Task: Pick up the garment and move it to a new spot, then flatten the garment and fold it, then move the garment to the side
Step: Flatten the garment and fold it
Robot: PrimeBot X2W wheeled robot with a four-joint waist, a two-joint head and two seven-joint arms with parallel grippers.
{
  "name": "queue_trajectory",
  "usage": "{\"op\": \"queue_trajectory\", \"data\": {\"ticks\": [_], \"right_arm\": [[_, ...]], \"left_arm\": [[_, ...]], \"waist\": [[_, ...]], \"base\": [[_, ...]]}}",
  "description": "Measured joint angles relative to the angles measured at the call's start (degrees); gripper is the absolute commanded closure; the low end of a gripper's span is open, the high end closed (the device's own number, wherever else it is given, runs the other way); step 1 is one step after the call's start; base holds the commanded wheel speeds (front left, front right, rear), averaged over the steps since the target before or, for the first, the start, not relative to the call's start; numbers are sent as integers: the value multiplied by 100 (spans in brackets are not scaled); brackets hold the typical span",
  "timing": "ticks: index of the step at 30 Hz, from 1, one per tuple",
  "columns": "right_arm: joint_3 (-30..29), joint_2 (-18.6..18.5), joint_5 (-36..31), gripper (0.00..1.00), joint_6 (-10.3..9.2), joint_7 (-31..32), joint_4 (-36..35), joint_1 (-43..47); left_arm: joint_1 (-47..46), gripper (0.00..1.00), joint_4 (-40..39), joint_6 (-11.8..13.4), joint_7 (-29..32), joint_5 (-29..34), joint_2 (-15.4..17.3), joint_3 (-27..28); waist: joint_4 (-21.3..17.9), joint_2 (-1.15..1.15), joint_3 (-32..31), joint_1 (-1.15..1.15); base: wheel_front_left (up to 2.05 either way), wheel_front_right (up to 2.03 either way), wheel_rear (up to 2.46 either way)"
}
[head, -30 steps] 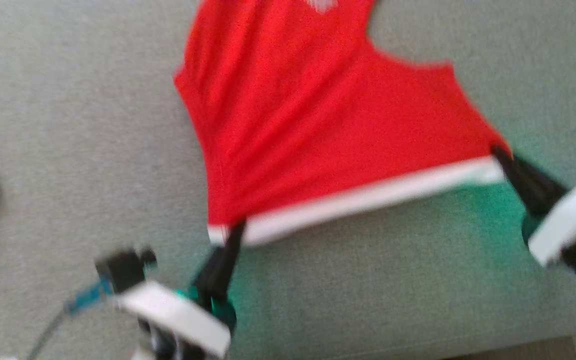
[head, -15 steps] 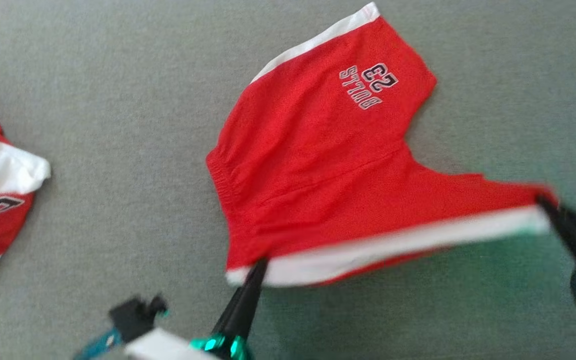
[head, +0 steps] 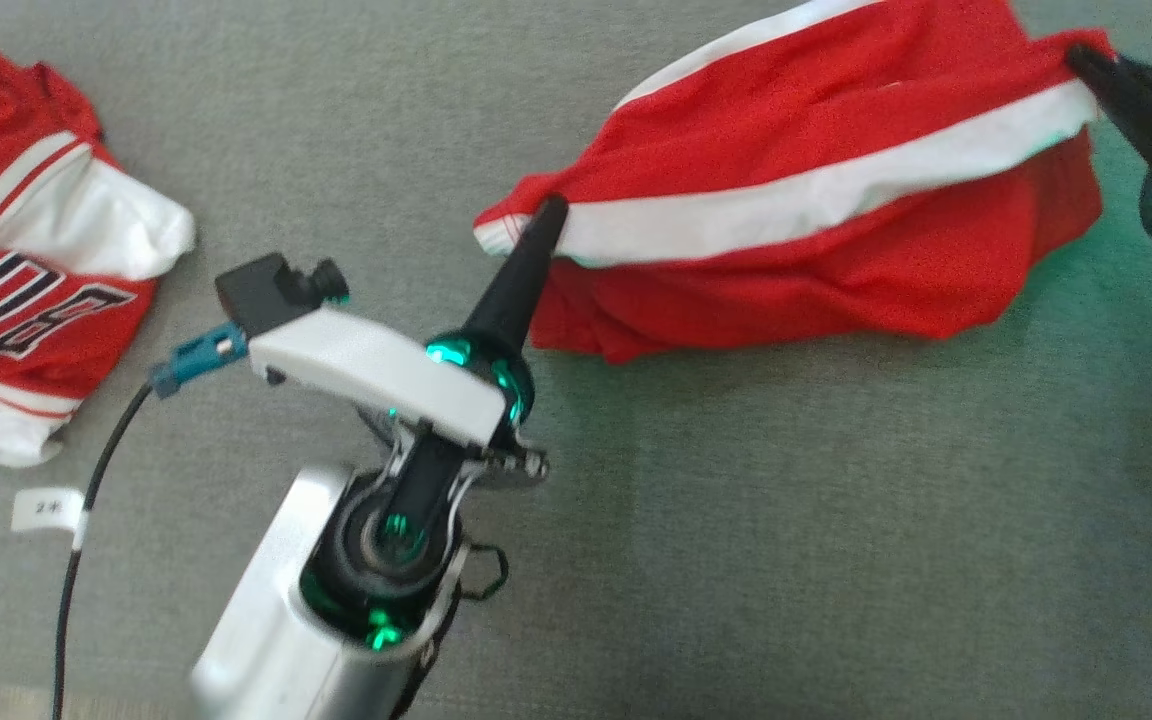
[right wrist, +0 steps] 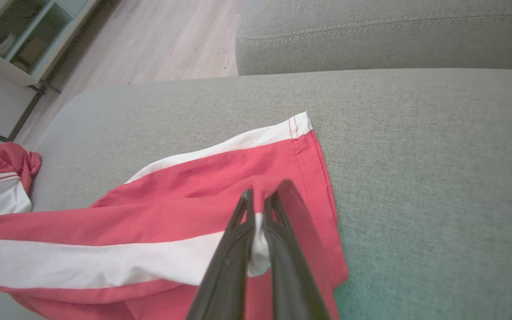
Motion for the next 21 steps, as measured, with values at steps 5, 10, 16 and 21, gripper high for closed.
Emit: {"op": "queue_trajectory", "data": {"ticks": [5, 10, 16, 21], "right_arm": [[237, 3, -137, 100, 0, -65, 676, -476], [281, -33, -237, 100, 0, -169, 1069, -785], [315, -56, -280, 100, 0, -345, 1532, -1185], [304, -45, -369, 40, 0, -642, 1760, -1400]], "left_arm": [[-385, 100, 573, 70, -272, -144, -37, -40], [-668, 100, 856, 69, -465, -305, -63, -94], [-892, 100, 1185, 58, -754, -569, -78, -287], [-1028, 0, 1361, 40, -1016, -645, -85, -380]], "waist": [[167, 0, 130, -1], [230, 0, 218, -1], [312, 0, 293, -2], [368, 0, 348, -2]], "base": [[0, 0, 0], [0, 0, 0], [0, 0, 0], [0, 0, 0]]}}
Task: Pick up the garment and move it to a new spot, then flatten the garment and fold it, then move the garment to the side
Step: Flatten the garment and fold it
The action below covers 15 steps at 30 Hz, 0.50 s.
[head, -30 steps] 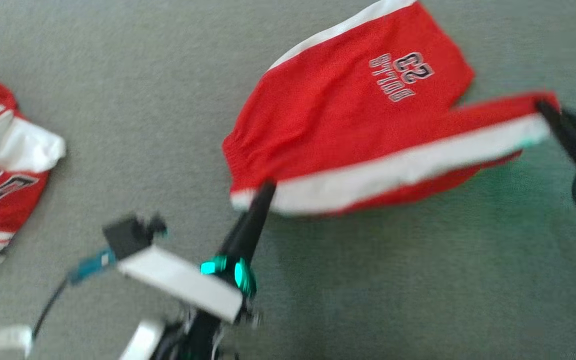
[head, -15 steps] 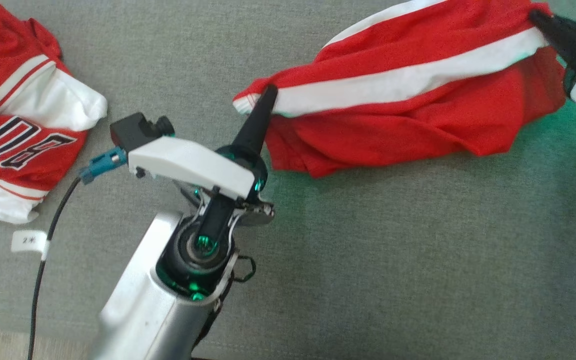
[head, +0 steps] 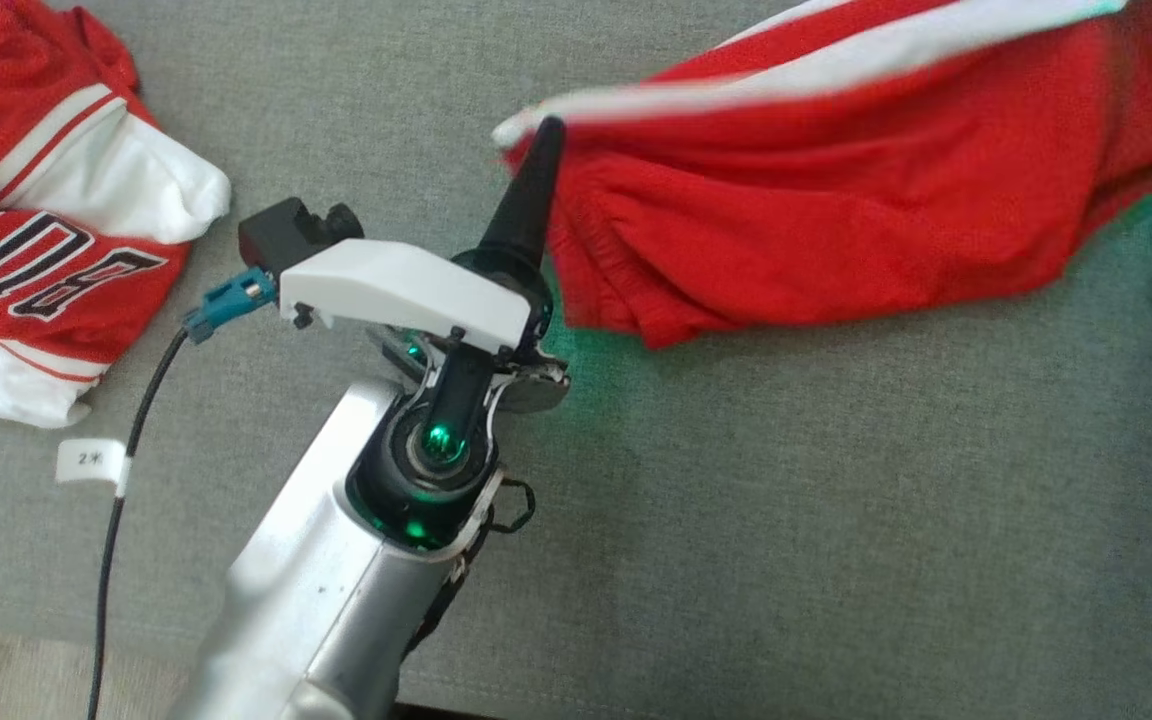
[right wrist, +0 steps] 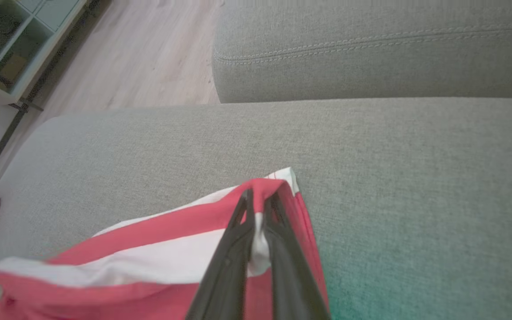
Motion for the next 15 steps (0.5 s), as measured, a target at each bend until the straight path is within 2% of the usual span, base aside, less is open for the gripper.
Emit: {"op": "queue_trajectory", "data": {"ticks": [1, 10, 13, 15], "right_arm": [[3, 0, -20, 0, 0, -69, 30, -44], [-13, 23, 155, 0, 0, -794, 10, -96], [-14, -100, 219, 0, 0, -898, -74, -44], [172, -341, 104, 0, 0, -876, -209, 129]], "left_arm": [[-32, 0, 29, 0, -43, 0, 0, -26], [-93, 0, 174, -2, -435, 124, 14, -69], [-52, 0, 73, -62, -749, 603, 190, -185], [17, 0, -81, -154, -1110, 1239, 463, -386]], "waist": [[7, 0, 13, 0], [-70, 0, 22, 0], [-130, 0, -12, 0], [-173, 0, -52, 0]], "base": [[0, 0, 0], [0, 0, 0], [0, 0, 0], [0, 0, 0]]}}
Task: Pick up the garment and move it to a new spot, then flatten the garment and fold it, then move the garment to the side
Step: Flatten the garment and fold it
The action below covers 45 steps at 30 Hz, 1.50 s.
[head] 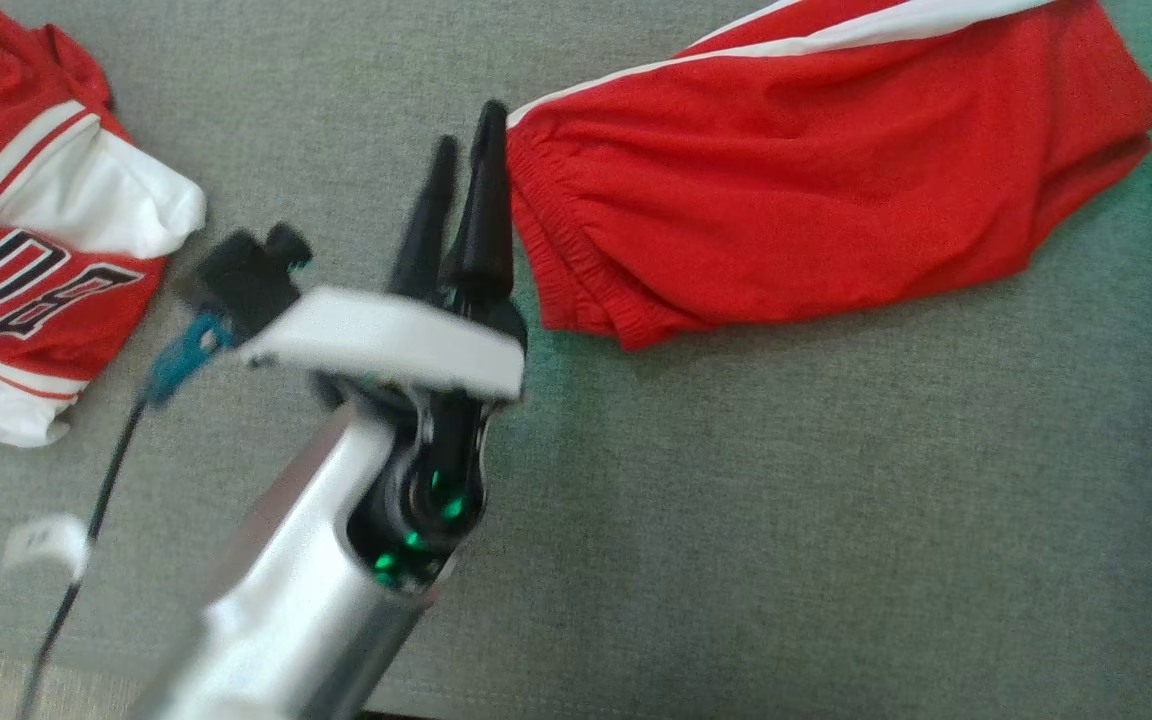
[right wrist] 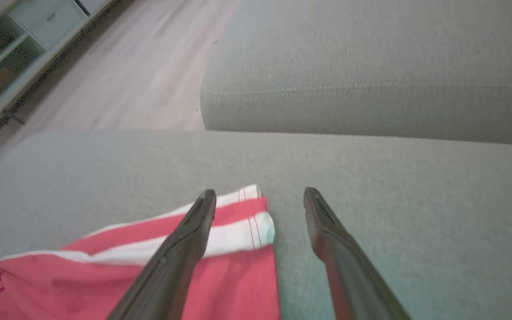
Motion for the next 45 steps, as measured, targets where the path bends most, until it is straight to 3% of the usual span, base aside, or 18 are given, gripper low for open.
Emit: {"op": "queue_trajectory", "data": {"ticks": [3, 7, 11, 16, 25, 27, 36, 42, 45], "right_arm": [[145, -194, -5, 0, 0, 122, -134, 437], [287, -211, -9, 0, 0, 254, -226, 950], [243, -194, -157, 0, 0, 327, -216, 1022], [120, -143, -570, 0, 0, 404, 105, 1007], [71, 100, -780, 0, 0, 598, 461, 760], [158, 138, -725, 100, -1, 665, 469, 759], [90, 493, -297, 100, 0, 461, 659, 1077], [-543, 558, -115, 100, 0, 190, 888, 1846], [-1252, 558, -116, 100, 0, 132, 1037, 2212]], "left_arm": [[29, 0, -63, 93, -558, 1556, 575, -483], [303, 0, -237, 290, -748, 2675, 647, -662], [744, 0, -415, 349, -772, 3557, 416, -549], [1080, 0, -467, 147, -782, 4459, 120, -365], [1523, 0, -191, -225, -789, 5152, -170, -24], [1605, 0, -79, -309, -788, 5270, -208, 97], [2084, 0, 281, -557, -789, 5537, -318, 787], [2674, 0, 466, -721, -788, 5790, -290, 1203], [3022, 0, 511, -853, -788, 5847, -280, 1497]], "waist": [[-27, 0, -70, 0], [-15, 0, -164, -1], [75, 0, -168, -1], [228, 0, -134, 0], [460, 0, -187, -1], [482, 0, -220, 0], [260, 0, -553, 0], [-116, 0, -1044, 0], [-413, 0, -1366, -1]], "base": [[0, 0, 0], [0, 0, 0], [0, 0, 0], [0, 0, 0], [0, 0, 0], [0, 0, 0], [0, 0, 0], [0, 0, 0], [0, 0, 0]]}}
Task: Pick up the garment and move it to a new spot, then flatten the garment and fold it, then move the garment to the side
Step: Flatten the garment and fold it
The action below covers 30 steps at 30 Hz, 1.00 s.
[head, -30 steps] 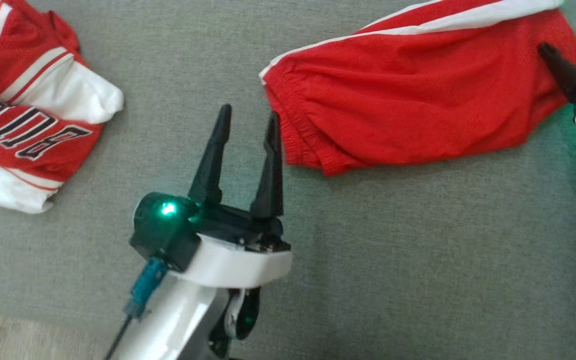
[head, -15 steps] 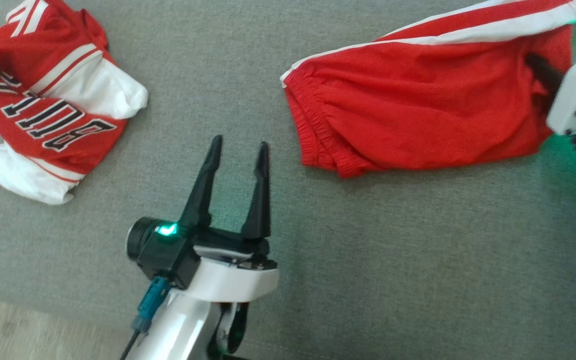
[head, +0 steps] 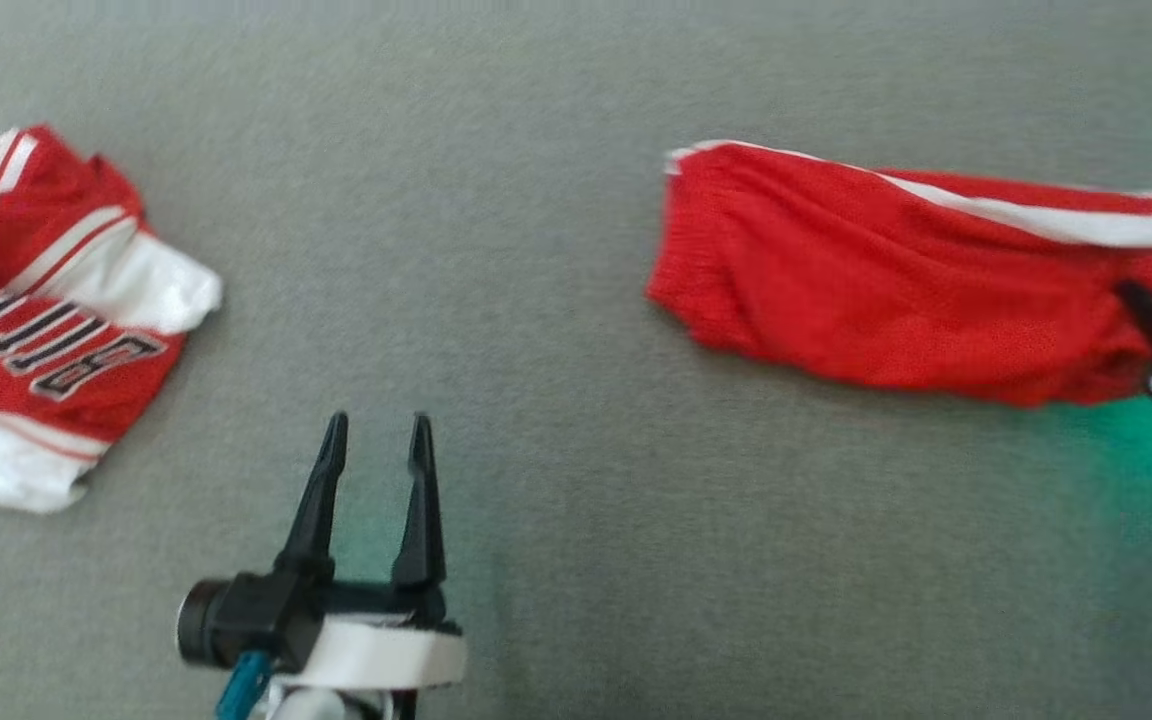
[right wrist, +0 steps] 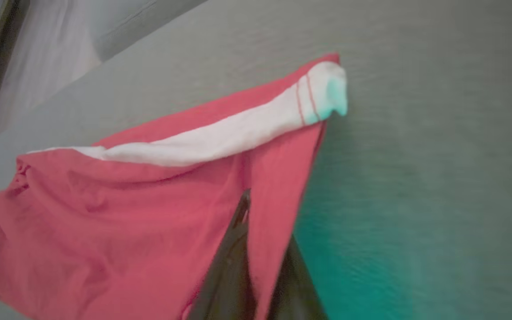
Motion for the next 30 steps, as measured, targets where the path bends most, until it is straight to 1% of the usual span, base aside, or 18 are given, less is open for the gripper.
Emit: {"op": "queue_trajectory", "data": {"ticks": [3, 7, 10, 12, 14, 15, 18, 21, 24, 26, 30], "right_arm": [[-671, -25, -144, 100, 0, -3, 152, 59], [-1541, -54, -647, 100, 0, 30, 269, 72], [-1850, 26, -990, 100, 0, 220, 119, 47], [-1807, 219, -1100, 100, 0, 435, -144, -42], [-1624, 471, -1177, 100, 0, 627, -454, -166], [-1624, 471, -1177, 100, 0, 627, -454, -166], [-1265, 822, -1314, 100, 0, 854, -822, -338], [-856, 1071, -1439, 100, 0, 1043, -988, -408], [-488, 1237, -1603, 100, 0, 1121, -957, -412], [-327, 1283, -1703, 100, 0, 1094, -842, -419], [-203, 1304, -1949, 100, 0, 868, -524, -552]], "left_arm": [[215, 0, 73, -104, 0, 81, -2, 152], [409, 0, 141, -223, 0, 130, -25, 244], [514, 0, 193, -311, 0, 165, -47, 328], [550, 0, 270, -360, 0, 192, -54, 341], [568, 0, 303, -390, 0, 193, -77, 366], [568, 0, 303, -390, 0, 193, -77, 366], [599, 0, 350, -411, 0, 240, -93, 368], [594, 0, 392, -460, 0, 246, -100, 325], [574, 0, 432, -458, 0, 232, -103, 274], [556, 0, 455, -449, 0, 178, -104, 253], [506, 0, 511, -428, 0, 114, -105, 182]], "waist": [[-194, 0, -198, 0], [-326, 0, -386, 0], [-312, 0, -445, 0], [-282, 0, -467, 1], [-250, 0, -481, 0], [-250, 0, -481, 0], [-183, 0, -480, 1], [-82, 0, -467, 1], [59, 0, -441, 1], [151, 0, -422, 1], [294, 0, -377, 1]], "base": [[0, 0, 0], [0, 0, 0], [0, 0, 0], [0, 0, 0], [0, 0, 0], [0, 0, 0], [0, 0, 0], [0, 0, 0], [0, 0, 0], [0, 0, 0], [0, 0, 0]]}}
